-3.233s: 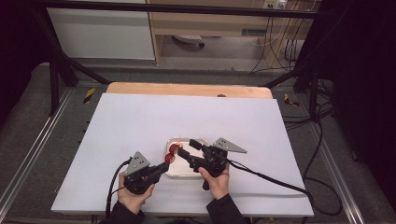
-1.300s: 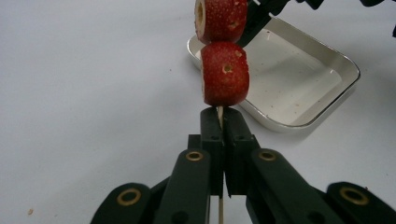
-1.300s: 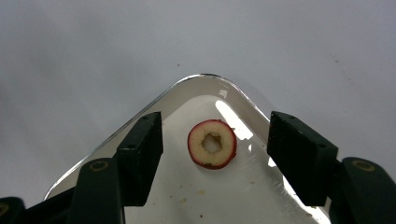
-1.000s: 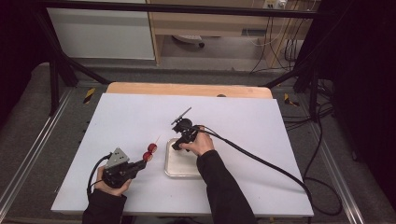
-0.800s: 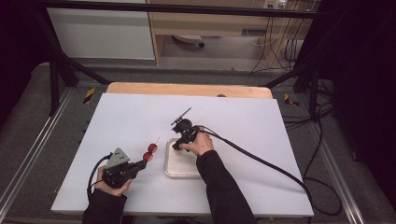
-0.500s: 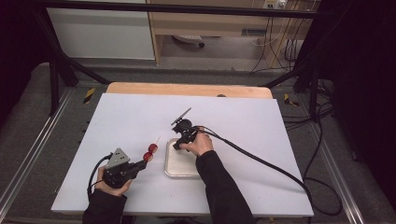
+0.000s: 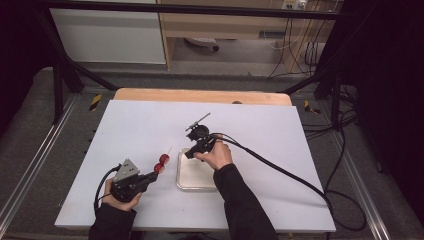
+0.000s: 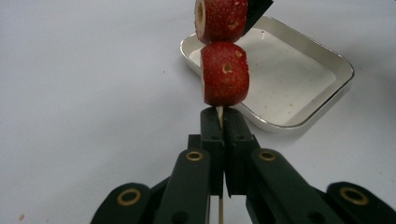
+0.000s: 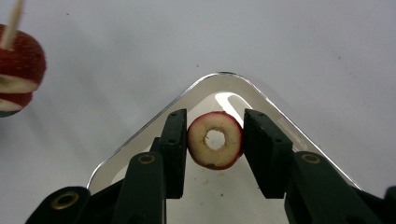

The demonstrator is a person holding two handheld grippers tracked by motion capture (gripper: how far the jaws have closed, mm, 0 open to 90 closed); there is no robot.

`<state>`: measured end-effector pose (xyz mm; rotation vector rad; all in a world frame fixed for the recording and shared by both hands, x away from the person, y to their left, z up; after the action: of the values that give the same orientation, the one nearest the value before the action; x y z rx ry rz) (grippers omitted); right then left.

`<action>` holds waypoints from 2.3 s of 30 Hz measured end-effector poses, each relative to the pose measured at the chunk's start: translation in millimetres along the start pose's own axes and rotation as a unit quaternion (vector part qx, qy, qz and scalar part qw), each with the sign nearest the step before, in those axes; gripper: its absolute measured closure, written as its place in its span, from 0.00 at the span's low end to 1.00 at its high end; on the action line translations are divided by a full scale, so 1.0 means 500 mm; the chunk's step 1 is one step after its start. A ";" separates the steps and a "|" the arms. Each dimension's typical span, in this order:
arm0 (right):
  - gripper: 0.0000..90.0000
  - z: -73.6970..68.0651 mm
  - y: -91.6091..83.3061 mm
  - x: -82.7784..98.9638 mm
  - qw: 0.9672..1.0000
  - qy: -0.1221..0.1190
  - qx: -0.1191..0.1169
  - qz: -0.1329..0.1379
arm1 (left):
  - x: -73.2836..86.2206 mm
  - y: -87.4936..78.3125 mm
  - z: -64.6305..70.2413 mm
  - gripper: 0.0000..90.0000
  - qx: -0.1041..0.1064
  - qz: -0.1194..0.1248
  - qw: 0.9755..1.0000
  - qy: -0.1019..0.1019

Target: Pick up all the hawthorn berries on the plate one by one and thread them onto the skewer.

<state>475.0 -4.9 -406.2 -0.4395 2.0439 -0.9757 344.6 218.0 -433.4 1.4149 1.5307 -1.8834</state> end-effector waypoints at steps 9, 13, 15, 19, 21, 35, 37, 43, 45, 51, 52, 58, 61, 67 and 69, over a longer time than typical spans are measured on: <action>0.69 -0.018 -0.039 0.035 0.998 0.011 -0.019 0.060 | -0.002 -0.001 0.008 0.98 -0.001 0.003 1.000 0.002; 0.69 -0.021 -0.050 0.063 0.992 0.018 -0.037 0.118 | -0.003 -0.002 0.014 0.98 0.000 0.003 1.000 0.005; 0.69 -0.023 -0.055 0.077 0.987 0.022 -0.051 0.151 | -0.004 -0.002 0.017 0.98 0.000 0.004 1.000 0.005; 0.69 -0.028 -0.061 0.103 0.977 0.034 -0.069 0.200 | -0.005 -0.003 0.023 0.98 0.001 0.005 1.000 0.007; 0.69 -0.030 -0.066 0.113 0.970 0.039 -0.077 0.229 | -0.005 -0.003 0.027 0.98 0.001 0.007 1.000 0.006; 0.69 -0.053 -0.071 0.155 0.898 0.070 -0.126 0.416 | -0.012 -0.012 0.053 0.98 0.007 0.017 1.000 -0.017; 0.69 -0.055 -0.068 0.156 0.889 0.066 -0.123 0.436 | -0.013 -0.014 0.058 0.98 0.008 0.019 0.999 -0.024; 0.69 -0.063 -0.066 0.155 0.856 0.065 -0.123 0.497 | -0.018 -0.020 0.075 0.98 0.012 0.023 0.999 -0.039; 0.69 -0.066 -0.065 0.155 0.845 0.067 -0.124 0.515 | -0.020 -0.021 0.082 0.98 0.012 0.025 0.999 -0.045; 0.69 -0.070 -0.060 0.157 0.825 0.057 -0.124 0.549 | -0.024 -0.021 0.099 0.98 0.020 0.025 0.998 -0.049; 0.69 -0.070 -0.058 0.158 0.822 0.056 -0.123 0.553 | -0.024 -0.021 0.101 0.98 0.021 0.025 0.998 -0.048; 0.69 -0.073 -0.050 0.160 0.808 0.055 -0.129 0.572 | -0.027 -0.022 0.111 0.98 0.029 0.033 0.998 -0.045; 0.69 -0.074 -0.049 0.161 0.799 0.051 -0.132 0.584 | -0.027 -0.021 0.113 0.98 0.031 0.034 0.998 -0.045; 0.69 -0.078 -0.042 0.164 0.785 0.050 -0.143 0.601 | -0.027 -0.020 0.119 0.98 0.037 0.033 0.998 -0.049; 0.69 -0.078 -0.040 0.164 0.782 0.053 -0.145 0.603 | -0.028 -0.020 0.121 0.98 0.039 0.034 0.997 -0.049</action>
<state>393.3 -47.7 -419.4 0.7657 1.9890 0.1223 314.2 164.3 -420.6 1.3676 1.3599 -1.9609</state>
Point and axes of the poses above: each handheld gripper's, and its own axes: y roughly forward along the jaws, x roughly out of its underside, z roughly to its right, the point moved 2 cm from there along y, roughly forward along the jaws, and after that the axes turned 15 degrees about -x, right-handed, at the moved point
